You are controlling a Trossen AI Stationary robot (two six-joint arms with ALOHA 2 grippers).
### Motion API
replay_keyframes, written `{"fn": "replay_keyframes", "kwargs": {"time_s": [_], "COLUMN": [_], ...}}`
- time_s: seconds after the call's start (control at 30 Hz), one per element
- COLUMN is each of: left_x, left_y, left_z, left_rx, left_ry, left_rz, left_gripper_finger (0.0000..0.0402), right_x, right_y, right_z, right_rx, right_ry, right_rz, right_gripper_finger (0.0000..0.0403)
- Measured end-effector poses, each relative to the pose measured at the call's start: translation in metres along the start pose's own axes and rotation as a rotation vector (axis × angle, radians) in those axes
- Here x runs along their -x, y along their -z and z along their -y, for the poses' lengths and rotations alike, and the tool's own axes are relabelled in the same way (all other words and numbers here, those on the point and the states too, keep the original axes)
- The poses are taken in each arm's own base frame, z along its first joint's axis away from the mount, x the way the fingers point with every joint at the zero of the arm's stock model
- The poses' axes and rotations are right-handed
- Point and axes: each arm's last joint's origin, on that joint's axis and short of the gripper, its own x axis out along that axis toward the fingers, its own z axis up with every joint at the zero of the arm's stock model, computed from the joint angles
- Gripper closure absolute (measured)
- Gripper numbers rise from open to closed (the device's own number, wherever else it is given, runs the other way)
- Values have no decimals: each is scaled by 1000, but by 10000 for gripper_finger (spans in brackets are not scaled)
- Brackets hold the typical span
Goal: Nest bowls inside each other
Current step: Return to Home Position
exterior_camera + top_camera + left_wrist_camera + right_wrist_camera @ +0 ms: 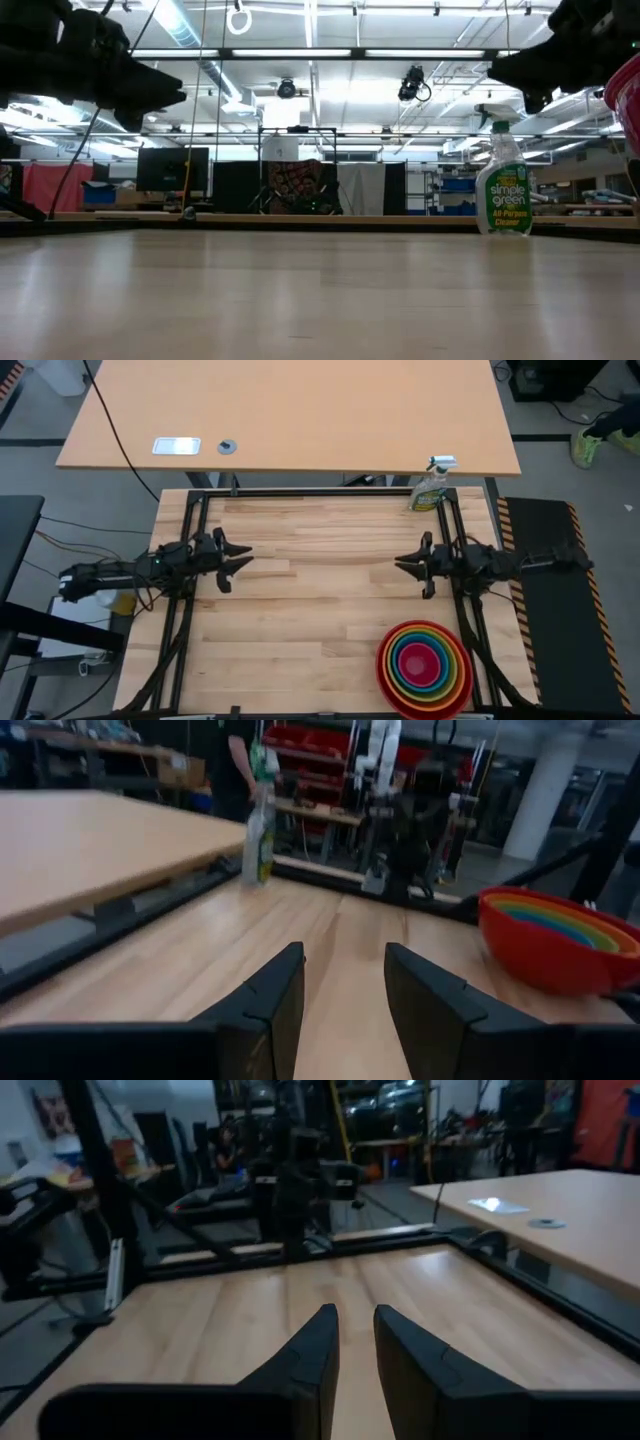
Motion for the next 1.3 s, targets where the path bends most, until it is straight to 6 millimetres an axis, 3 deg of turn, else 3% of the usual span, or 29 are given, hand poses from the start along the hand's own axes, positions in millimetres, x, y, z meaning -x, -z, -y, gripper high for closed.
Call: {"fn": "replay_keyframes", "kwargs": {"time_s": [0.23,0.47,0.67,0.9,1.3], "left_x": [6,5,6,6,6], "left_y": [-3,19,19,20,20], "left_z": [-1,-5,-2,2,2], "left_rx": [-43,-4,-49,-100,-9], "left_ry": [-31,-37,-3,35,37], "left_rz": [54,17,18,15,10], "left_gripper_finger": [260,260,260,260,260], "right_x": [6,8,8,8,8], "right_y": [21,21,23,23,23], "right_z": [13,17,18,20,20], "right_rx": [-4,25,53,-64,-63], "right_ry": [19,33,68,149,144], "right_rz": [115,120,97,111,110], "right_gripper_finger": [326,326,326,326,326]}}
